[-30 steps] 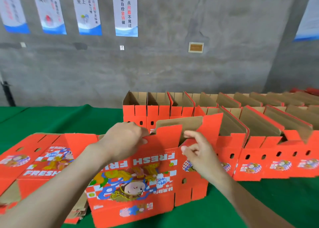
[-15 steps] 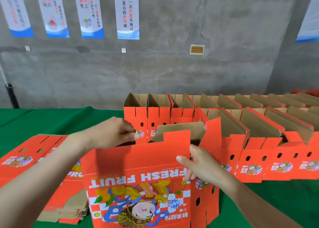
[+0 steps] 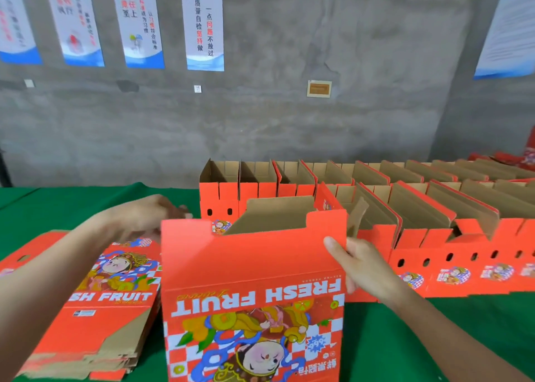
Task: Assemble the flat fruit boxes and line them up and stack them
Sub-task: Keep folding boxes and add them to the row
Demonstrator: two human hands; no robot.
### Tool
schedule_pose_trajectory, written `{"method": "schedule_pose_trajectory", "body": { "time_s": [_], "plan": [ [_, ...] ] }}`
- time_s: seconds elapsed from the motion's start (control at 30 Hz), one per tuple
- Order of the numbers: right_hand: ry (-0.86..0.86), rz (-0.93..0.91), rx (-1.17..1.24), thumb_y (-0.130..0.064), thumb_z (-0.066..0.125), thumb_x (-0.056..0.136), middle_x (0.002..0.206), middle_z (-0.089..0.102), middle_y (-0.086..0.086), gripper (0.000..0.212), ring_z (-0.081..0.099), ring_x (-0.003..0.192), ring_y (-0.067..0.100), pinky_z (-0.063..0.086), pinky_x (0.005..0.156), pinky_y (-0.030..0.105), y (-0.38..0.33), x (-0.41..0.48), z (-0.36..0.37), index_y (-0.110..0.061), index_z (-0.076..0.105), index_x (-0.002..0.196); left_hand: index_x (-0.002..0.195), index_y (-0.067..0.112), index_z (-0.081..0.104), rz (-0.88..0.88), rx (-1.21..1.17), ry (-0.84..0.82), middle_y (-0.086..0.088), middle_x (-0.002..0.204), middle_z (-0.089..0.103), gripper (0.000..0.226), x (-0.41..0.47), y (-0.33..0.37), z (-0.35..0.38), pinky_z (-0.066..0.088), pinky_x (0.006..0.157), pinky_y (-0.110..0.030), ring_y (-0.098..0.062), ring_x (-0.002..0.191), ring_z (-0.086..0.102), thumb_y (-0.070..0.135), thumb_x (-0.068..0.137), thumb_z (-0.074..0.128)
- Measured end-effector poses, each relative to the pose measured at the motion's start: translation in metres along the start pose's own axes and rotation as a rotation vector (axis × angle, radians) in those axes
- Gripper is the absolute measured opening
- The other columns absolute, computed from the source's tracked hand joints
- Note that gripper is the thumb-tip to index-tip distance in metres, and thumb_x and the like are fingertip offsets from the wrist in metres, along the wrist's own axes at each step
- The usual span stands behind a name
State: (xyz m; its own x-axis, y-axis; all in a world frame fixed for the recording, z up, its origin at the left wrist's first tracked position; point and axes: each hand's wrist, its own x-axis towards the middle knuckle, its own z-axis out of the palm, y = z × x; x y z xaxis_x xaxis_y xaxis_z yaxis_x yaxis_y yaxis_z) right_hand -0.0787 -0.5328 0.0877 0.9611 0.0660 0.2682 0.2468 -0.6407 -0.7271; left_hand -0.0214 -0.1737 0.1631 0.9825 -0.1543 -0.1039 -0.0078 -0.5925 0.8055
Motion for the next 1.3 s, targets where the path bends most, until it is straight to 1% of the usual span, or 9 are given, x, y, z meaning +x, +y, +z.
{"method": "schedule_pose_trajectory", "body": {
  "time_s": [0.07,0.17,0.3,0.47,0.6,0.7,0.87,1.13,1.3],
  "plan": [
    [0.048,-0.002,-0.019,-0.062,0.036,0.08,0.058,0.059,0.004,0.068,0.059,0.046,0.016,0.043,0.047,0.018,0.006,-0.006,-0.008,0.0,0.063,0.074,0.082,-0.006,0.071,0.045,-0.053,0.082,-0.013,0.08,0.064,0.01,0.001,-0.01,0.004,0.051,0.055,-0.024,-0.015,0.06,0.061,-0.012,0.079,0.063],
    [0.053,-0.02,-0.019,-0.059,0.037,0.082,0.095,0.063,0.008,0.064,0.064,0.083,0.016,0.051,0.076,0.035,0.013,-0.015,-0.009,-0.006,0.072,0.086,0.078,0.004,0.074,0.087,-0.04,0.275,-0.011,0.074,0.067,0.023,0.005,-0.026,0.018,0.049,0.071,-0.033,-0.021,0.069,0.059,-0.017,0.07,0.068],
    [0.101,0.045,0.054,-0.039,0.054,0.092,0.1,0.063,0.005,0.041,0.063,0.091,0.017,0.049,0.086,0.038,0.015,-0.024,-0.009,-0.007,0.074,0.077,0.087,0.013,0.076,0.12,0.179,0.671,-0.01,0.079,0.07,0.029,0.001,-0.035,0.046,0.042,0.063,-0.025,-0.025,0.076,0.063,-0.008,0.069,0.068],
    [0.192,0.108,0.084,-0.03,0.065,0.088,0.097,0.062,0.001,0.029,0.063,0.088,0.017,0.05,0.081,0.037,0.015,-0.03,-0.002,-0.008,0.074,0.071,0.082,0.006,0.077,0.238,0.203,0.842,-0.015,0.084,0.074,0.025,-0.009,-0.041,0.077,0.044,0.071,-0.029,-0.031,0.083,0.068,-0.009,0.071,0.061],
    [0.225,0.176,0.104,-0.029,0.069,0.086,0.099,0.06,-0.002,0.029,0.06,0.09,0.011,0.046,0.081,0.033,0.021,-0.032,0.002,-0.009,0.073,0.066,0.085,0.003,0.077,0.245,0.145,0.861,-0.018,0.088,0.073,0.026,-0.013,-0.044,0.094,0.045,0.07,-0.033,-0.034,0.079,0.067,-0.01,0.078,0.055],
    [0.26,0.209,0.153,-0.023,0.072,0.083,0.1,0.059,-0.004,0.045,0.058,0.092,0.01,0.041,0.076,0.028,0.027,-0.035,0.001,-0.023,0.063,0.04,0.096,0.011,0.076,0.156,0.012,0.729,-0.011,0.099,0.073,0.028,-0.018,-0.05,0.107,0.041,0.07,-0.027,-0.023,0.084,0.062,-0.003,0.084,0.054],
    [0.305,0.224,0.111,-0.016,0.077,0.079,0.098,0.056,-0.009,0.059,0.057,0.088,0.005,0.039,0.069,0.02,0.033,-0.039,0.002,-0.017,0.044,0.029,0.086,0.021,0.074,0.076,-0.629,0.46,-0.002,0.09,0.074,0.03,-0.045,-0.061,0.128,0.052,0.065,-0.016,-0.011,0.074,0.063,-0.003,0.089,0.057],
    [0.308,0.221,0.155,-0.014,0.076,0.079,0.106,0.052,-0.009,0.011,0.053,0.101,0.01,0.041,0.088,0.028,0.017,-0.043,0.001,-0.017,0.069,0.072,0.126,0.007,0.059,0.018,-0.623,0.527,-0.005,0.099,0.07,0.046,-0.049,-0.04,0.139,0.054,0.066,-0.023,-0.013,0.071,0.059,-0.009,0.084,0.062],
    [0.286,0.205,0.1,-0.017,0.079,0.076,0.11,0.053,-0.007,0.011,0.053,0.104,0.011,0.043,0.092,0.029,0.01,-0.045,-0.007,-0.02,0.069,0.081,0.131,0.009,0.056,0.029,-0.465,0.612,-0.007,0.105,0.068,0.055,-0.056,-0.036,0.134,0.048,0.052,-0.012,-0.009,0.073,0.061,-0.009,0.08,0.067]
  ]
}}
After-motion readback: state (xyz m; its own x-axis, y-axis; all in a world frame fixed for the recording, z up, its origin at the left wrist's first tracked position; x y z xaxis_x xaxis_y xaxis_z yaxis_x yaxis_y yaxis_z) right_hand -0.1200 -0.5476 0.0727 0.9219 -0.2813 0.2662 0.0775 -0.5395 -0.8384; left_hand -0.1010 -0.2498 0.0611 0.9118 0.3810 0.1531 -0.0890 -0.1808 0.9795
